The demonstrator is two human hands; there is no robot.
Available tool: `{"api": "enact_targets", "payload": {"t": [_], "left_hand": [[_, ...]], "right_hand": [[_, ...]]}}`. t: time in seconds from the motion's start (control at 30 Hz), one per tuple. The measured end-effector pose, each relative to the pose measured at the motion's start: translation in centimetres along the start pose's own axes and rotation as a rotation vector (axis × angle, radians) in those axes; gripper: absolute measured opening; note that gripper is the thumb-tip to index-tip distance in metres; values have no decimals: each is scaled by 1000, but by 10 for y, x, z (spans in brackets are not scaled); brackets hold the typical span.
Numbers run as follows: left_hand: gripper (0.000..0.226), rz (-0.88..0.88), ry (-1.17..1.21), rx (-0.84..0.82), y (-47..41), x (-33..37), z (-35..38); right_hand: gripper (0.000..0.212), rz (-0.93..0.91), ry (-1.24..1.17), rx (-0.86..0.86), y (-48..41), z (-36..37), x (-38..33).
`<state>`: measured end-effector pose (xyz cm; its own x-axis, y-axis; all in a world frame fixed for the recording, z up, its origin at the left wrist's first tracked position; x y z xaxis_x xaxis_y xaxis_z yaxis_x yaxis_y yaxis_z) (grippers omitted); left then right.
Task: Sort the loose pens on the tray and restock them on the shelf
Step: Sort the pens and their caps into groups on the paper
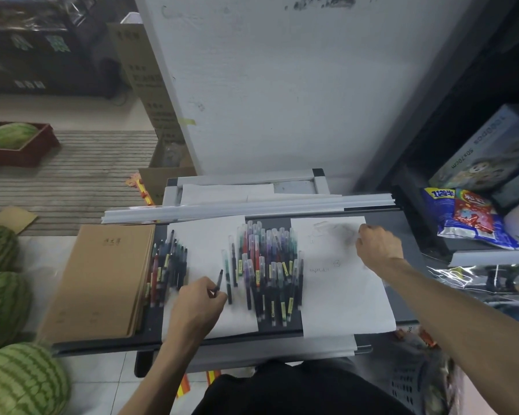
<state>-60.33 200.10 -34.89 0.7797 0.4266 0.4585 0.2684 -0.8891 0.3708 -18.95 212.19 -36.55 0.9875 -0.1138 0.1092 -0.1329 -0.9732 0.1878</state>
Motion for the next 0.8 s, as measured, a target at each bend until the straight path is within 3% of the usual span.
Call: {"api": "enact_targets", "payload": {"t": [0.1,0.23,0.33,0.53,0.8], "left_hand": [[10,40,53,-16,4,12,-5],[18,106,171,-80,12,29,-12],[25,148,284,-131,20,47,-20],[30,328,410,-189,53,95,-57],[19,521,547,-202,92,129,-88]], "right_hand": [[9,28,-129,74,4,-9,-1],[13,5,-719,69,24,-31,-27],[3,-91,-1047,63,58,-60,-58],[27,-281,-1569,-11,129,-113,-100],[29,-137,-2041,-138,164,-144,-118]]}}
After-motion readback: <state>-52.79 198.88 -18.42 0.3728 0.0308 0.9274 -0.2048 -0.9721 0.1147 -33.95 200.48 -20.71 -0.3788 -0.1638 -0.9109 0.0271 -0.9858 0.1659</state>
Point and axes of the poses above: each hand's wrist, its own y-axis away from the middle knuckle, its own z-axis out of the palm, x = y × z, the point moved 6 cm from there along -y, towards the middle knuckle, and after that the axes turned 4 degrees about -z, right-handed, at the moved point
